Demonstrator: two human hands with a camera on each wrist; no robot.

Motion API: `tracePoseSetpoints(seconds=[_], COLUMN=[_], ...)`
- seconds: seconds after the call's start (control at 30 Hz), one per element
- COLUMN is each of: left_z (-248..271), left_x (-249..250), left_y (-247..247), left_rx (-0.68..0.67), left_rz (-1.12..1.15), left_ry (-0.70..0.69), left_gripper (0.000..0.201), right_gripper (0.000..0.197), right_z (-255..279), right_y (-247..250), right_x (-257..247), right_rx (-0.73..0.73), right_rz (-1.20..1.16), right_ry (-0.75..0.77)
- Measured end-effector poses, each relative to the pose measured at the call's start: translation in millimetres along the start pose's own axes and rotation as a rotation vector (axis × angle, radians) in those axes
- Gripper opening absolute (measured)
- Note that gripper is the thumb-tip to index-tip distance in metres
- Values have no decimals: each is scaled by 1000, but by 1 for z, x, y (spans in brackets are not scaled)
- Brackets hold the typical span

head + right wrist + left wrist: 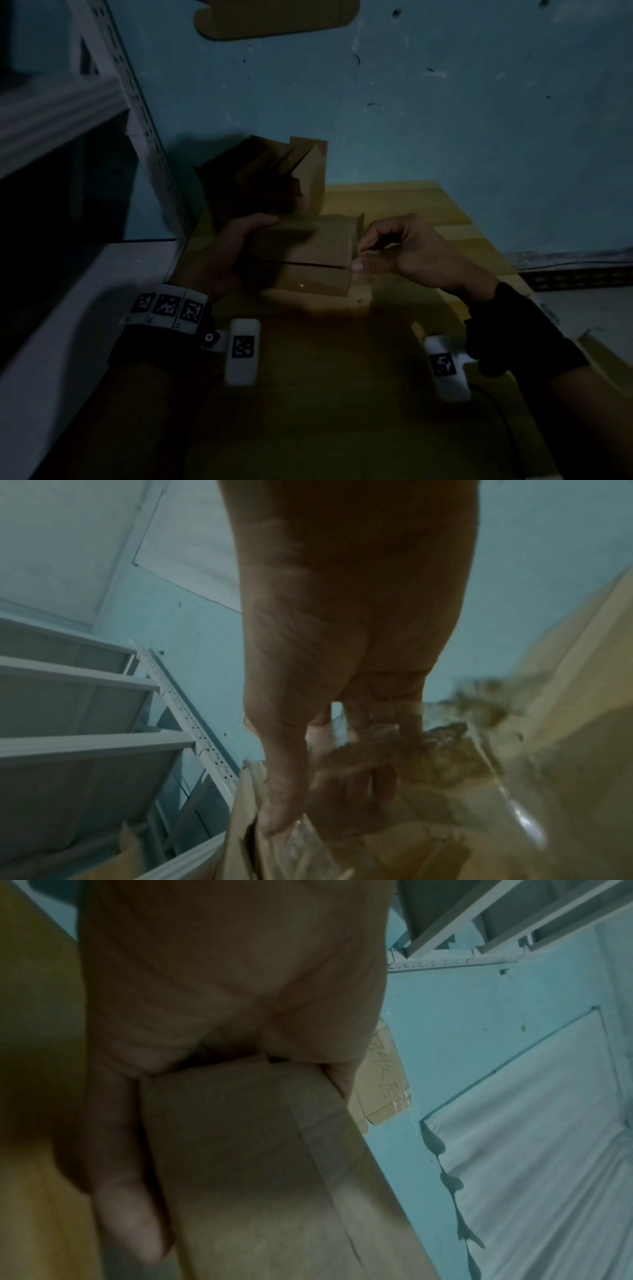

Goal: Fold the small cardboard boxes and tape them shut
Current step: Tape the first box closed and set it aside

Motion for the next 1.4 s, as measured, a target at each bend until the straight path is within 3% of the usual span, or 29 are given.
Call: tracePoseSetpoints(seconds=[0.07,0.2,0.3,0.37,0.47,0.53,0.77,1.4], left_z=[-1,-3,-3,-3,-3,-4,-2,1], left_x=[-1,-2,-4,-4,-4,-5,-6,-8], left_y=[2,2,0,-1,-1,-2,-3,-2], left_rx=[-35,-62,-67,-79,-58,-57,-39,-52], left_rz=[16,64,57,35,35,29,10,-14], left_ry=[15,6,20,34,32,21,8,21], left_gripper=[30,25,23,24,26,26,22,22], right_gripper=[43,107,126,117,85,75,82,49], right_z=[-2,-2,-1,1,2,2,3,6], right_y=[2,7,6,3,1,1,1,3], right_x=[1,7,11,8,2,1,4,7], right_rx=[69,63,0,-29,-22,1,11,6], right_rz=[107,241,224,202,163,125,130,25], right_ry=[-63,-199,-236,-232,-182,-153,-137,-90])
Point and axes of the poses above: each hand's wrist, its own z-axis away from the middle knuckle, its own y-axis out of the back of the hand, x = y × z, the point moved 1 cm from there along -z, towards the middle knuckle, and after that the axes turned 5 degrees about y, right-handed, at the moved point
